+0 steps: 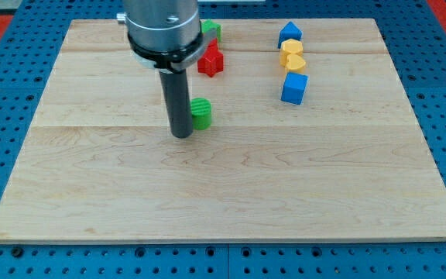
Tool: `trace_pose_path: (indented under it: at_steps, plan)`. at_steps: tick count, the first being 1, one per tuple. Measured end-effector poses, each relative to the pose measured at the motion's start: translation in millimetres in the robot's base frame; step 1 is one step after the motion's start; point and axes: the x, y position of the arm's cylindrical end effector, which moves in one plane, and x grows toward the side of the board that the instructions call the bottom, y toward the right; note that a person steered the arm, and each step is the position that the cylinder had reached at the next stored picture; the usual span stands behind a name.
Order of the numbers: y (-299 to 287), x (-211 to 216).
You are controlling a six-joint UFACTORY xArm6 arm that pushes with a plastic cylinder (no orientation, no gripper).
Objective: Push the green circle towards the red star
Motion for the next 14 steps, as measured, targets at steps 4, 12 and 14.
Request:
trace_pose_path:
  at_steps: [4,12,14]
  plan:
    - [-3.2,-59.8]
    - [20.8,-76.2]
    - [20.8,-76.7]
